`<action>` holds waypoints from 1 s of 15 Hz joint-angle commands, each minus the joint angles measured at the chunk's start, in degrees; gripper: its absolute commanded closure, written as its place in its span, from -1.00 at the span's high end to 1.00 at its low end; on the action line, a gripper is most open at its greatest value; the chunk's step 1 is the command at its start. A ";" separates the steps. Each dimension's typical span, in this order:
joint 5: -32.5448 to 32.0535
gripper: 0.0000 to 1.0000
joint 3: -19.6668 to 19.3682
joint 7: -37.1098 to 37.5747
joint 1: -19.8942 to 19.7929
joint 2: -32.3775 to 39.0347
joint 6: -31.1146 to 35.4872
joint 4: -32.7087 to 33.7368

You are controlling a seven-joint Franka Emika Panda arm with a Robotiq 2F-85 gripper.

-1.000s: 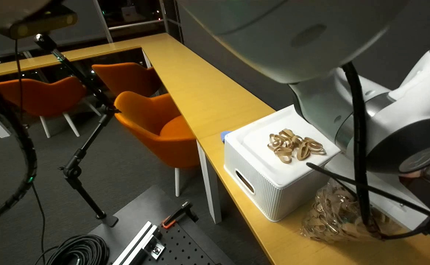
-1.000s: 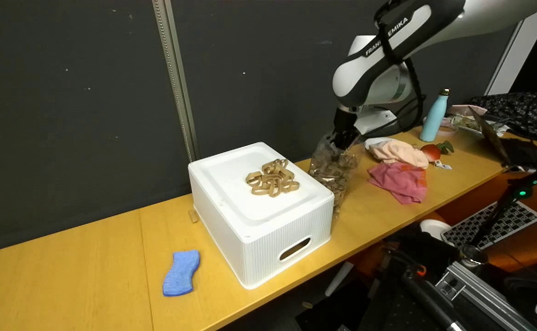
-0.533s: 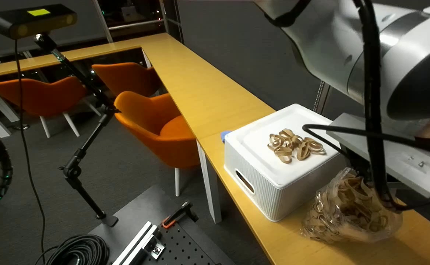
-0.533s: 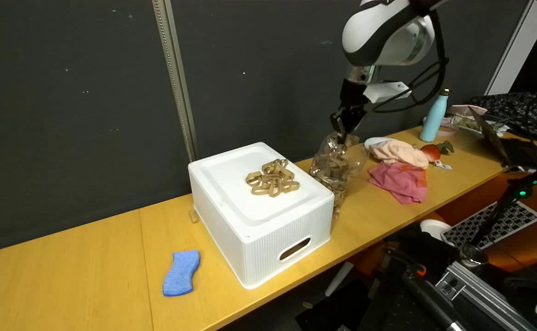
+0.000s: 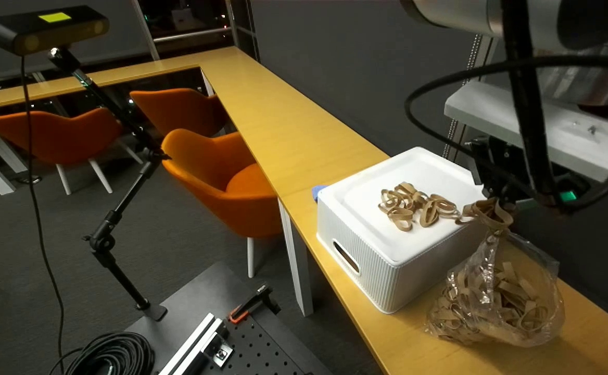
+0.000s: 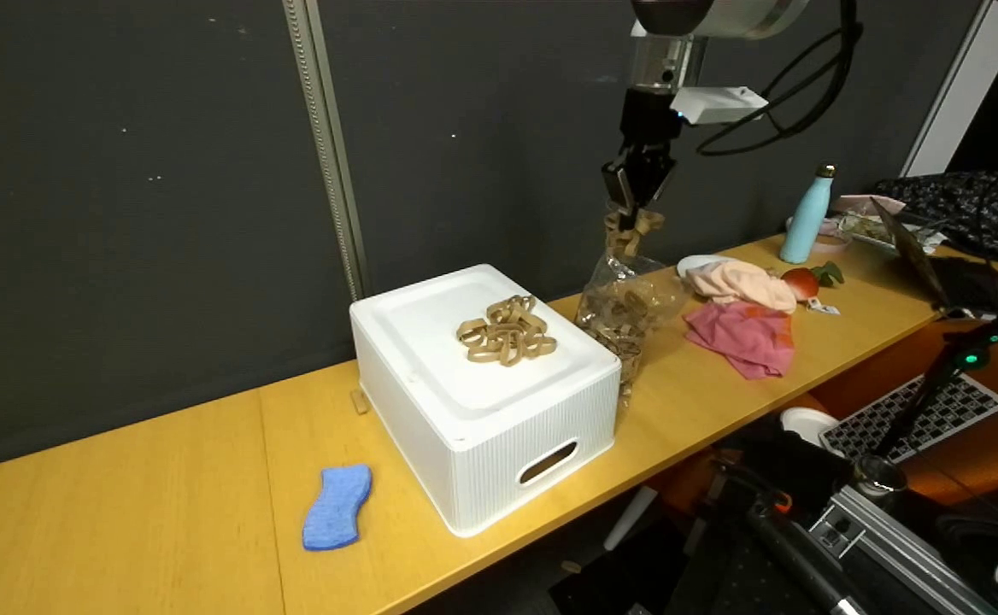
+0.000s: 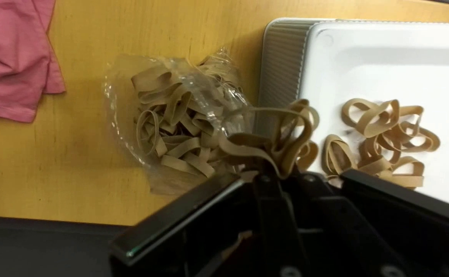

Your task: Put some rubber bands on the basket

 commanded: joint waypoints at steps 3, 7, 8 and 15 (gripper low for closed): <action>-0.94 -0.96 0.98 -1.08 3.32 5.88 0.06 7.70; -0.69 -0.96 3.42 -2.63 5.86 9.93 0.55 10.26; -0.21 -0.96 4.26 -3.61 6.33 10.73 0.77 10.31; -1.65 -0.96 6.58 -6.17 8.50 14.08 4.06 8.78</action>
